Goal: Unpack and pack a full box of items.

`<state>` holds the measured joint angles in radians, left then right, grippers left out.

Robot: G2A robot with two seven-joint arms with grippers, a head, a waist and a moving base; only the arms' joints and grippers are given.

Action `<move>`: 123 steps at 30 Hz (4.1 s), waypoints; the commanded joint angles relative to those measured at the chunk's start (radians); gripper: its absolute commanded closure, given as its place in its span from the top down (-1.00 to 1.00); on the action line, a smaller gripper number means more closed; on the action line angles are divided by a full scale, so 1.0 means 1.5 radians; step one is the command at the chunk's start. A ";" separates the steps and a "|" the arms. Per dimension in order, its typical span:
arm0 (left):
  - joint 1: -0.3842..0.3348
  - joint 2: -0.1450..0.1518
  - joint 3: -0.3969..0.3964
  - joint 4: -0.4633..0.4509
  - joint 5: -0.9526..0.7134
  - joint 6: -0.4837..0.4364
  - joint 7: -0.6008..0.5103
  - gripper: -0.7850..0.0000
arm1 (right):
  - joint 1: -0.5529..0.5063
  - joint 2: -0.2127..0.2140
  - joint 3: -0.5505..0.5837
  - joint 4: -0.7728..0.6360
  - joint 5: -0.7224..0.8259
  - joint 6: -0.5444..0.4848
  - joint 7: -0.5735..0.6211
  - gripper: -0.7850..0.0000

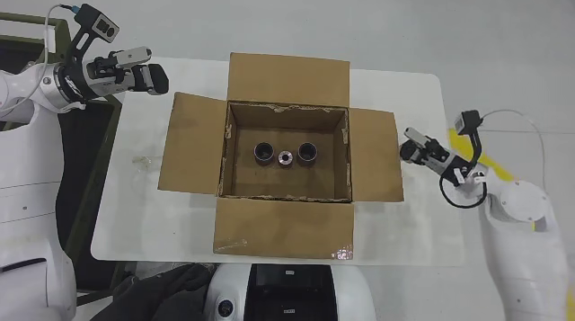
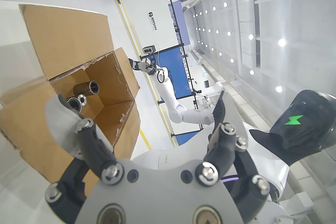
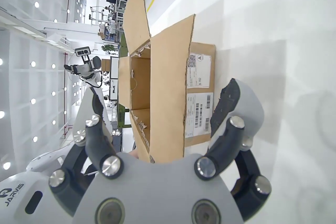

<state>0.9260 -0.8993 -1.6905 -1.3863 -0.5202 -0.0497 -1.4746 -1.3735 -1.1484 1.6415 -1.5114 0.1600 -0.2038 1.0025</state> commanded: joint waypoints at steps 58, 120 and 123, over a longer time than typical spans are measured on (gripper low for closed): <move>0.000 0.000 0.000 0.000 0.000 0.000 0.000 1.00 | 0.108 0.015 -0.283 -0.216 -0.052 0.049 0.067 1.00; 0.000 0.000 0.000 0.000 0.000 0.000 0.000 1.00 | 0.012 0.061 -0.039 -0.110 0.075 -0.024 0.007 1.00; 0.000 0.000 0.000 0.000 0.000 0.000 0.000 1.00 | 0.012 0.061 -0.039 -0.110 0.075 -0.024 0.007 1.00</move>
<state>0.9260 -0.8993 -1.6905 -1.3863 -0.5202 -0.0497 -1.4746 -1.3549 -1.0574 1.5833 -1.6769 0.2725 -0.2394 1.0123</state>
